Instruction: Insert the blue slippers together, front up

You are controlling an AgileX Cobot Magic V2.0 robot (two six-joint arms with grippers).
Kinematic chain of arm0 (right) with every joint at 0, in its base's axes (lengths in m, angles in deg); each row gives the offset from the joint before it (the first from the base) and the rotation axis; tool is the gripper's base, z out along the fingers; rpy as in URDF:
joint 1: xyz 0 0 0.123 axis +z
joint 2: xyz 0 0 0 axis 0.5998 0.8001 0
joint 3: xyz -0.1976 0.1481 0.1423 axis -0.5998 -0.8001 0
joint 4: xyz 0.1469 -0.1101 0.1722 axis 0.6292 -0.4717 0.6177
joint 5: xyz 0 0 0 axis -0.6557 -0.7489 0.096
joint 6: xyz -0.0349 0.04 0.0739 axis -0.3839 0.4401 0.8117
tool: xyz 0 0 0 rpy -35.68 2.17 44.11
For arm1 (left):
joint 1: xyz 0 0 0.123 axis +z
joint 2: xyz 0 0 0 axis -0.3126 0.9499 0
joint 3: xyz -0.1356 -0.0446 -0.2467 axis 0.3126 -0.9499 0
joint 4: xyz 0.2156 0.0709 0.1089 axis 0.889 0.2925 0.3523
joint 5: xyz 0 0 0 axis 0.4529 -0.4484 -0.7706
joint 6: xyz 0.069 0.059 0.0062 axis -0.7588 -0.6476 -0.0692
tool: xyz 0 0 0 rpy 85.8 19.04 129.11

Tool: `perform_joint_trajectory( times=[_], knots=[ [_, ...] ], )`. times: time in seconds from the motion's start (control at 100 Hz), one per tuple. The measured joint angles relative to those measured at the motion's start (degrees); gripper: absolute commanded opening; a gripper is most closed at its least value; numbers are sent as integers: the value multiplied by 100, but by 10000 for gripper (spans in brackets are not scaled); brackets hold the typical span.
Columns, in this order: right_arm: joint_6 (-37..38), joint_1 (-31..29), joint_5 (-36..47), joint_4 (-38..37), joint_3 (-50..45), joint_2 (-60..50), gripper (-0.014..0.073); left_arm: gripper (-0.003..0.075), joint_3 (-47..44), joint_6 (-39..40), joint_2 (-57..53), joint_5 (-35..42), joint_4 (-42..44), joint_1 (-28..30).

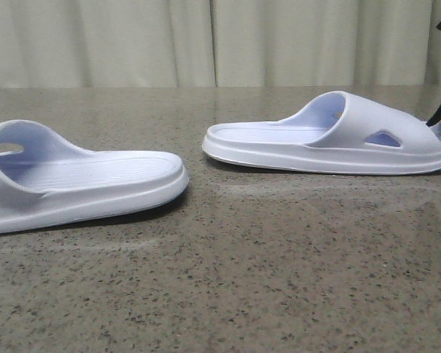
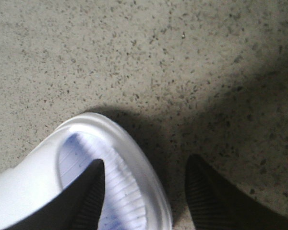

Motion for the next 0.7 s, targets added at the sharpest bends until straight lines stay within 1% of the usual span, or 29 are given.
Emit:
perform_joint_trajectory(
  times=[0.15, 0.2, 0.25, 0.37, 0.44, 0.7],
  knots=[
    [0, 0, 12, 27, 0, 78, 315, 519, 0, 0, 0, 0, 0, 0],
    [0, 0, 19, 68, 0, 96, 295, 519, 0, 0, 0, 0, 0, 0],
    [0, 0, 48, 109, 0, 118, 257, 519, 0, 0, 0, 0, 0, 0],
    [0, 0, 46, 123, 0, 156, 129, 519, 0, 0, 0, 0, 10, 0],
    [0, 0, 46, 123, 0, 180, 71, 519, 0, 0, 0, 0, 10, 0],
    [0, 0, -91, 172, 0, 180, -97, 519, 0, 0, 0, 0, 19, 0]
  ],
)
